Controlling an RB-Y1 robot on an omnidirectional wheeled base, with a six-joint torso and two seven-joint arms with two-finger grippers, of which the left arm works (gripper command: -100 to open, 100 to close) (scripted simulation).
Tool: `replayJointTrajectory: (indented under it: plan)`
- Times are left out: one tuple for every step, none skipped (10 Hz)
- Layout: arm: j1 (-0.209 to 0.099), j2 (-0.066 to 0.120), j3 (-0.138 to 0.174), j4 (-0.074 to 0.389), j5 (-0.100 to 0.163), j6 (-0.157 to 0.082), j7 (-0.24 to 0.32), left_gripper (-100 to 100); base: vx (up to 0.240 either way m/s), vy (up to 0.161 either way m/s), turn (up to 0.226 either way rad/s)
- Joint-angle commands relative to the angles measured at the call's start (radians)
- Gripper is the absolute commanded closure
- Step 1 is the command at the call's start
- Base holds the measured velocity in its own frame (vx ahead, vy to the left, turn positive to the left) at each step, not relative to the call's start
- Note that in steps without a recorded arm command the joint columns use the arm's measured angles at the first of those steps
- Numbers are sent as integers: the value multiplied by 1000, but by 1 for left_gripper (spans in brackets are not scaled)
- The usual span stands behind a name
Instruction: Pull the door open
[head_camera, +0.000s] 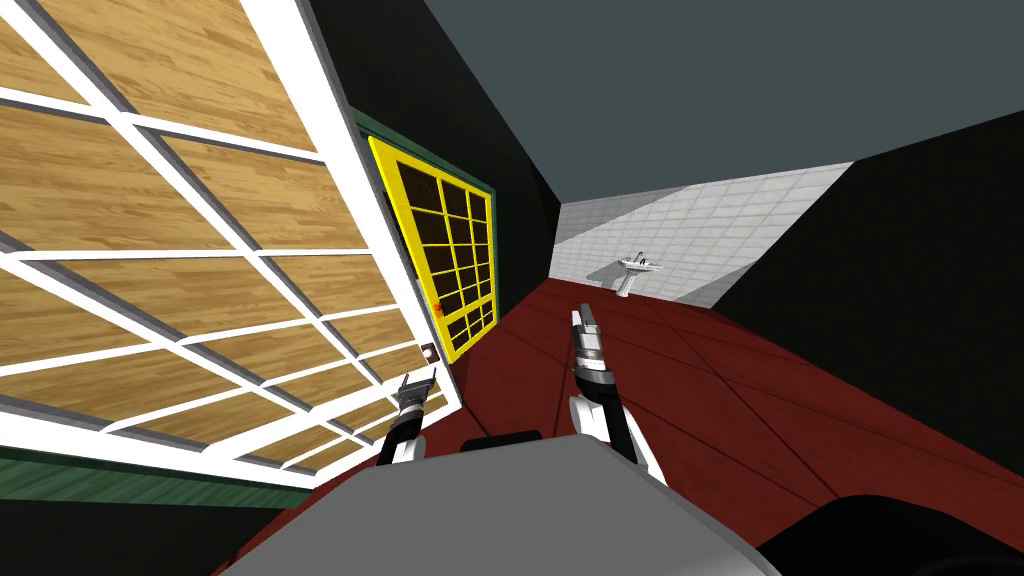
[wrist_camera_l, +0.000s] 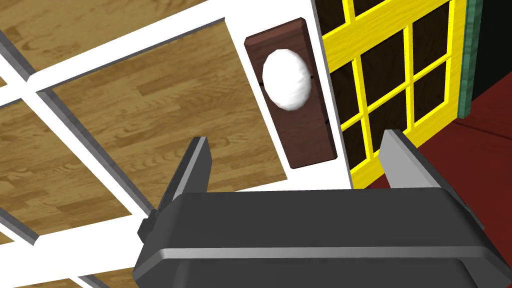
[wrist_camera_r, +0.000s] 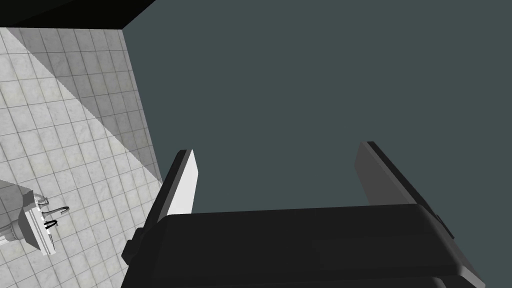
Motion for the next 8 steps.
replayJointTrajectory:
  plan:
    - [0,-8,-5,-10,22,6,50,-100,-71,19,-48]
    - [-1,-12,-8,-15,35,9,77,-100,-81,5,-57]
    - [-3,-17,-11,-19,46,11,103,-100,-83,19,-47]
    - [-3,-20,-14,-22,56,13,124,-100,-86,25,-36]
    - [-4,-23,-16,-25,65,15,143,-100,-86,5,-33]
    - [-5,-26,-18,-28,72,17,158,-100,-67,6,-23]
    - [-5,-29,-20,-31,81,19,176,-100,-57,12,-27]
    - [-6,-27,-19,-27,75,17,164,-100,-26,5,-7]
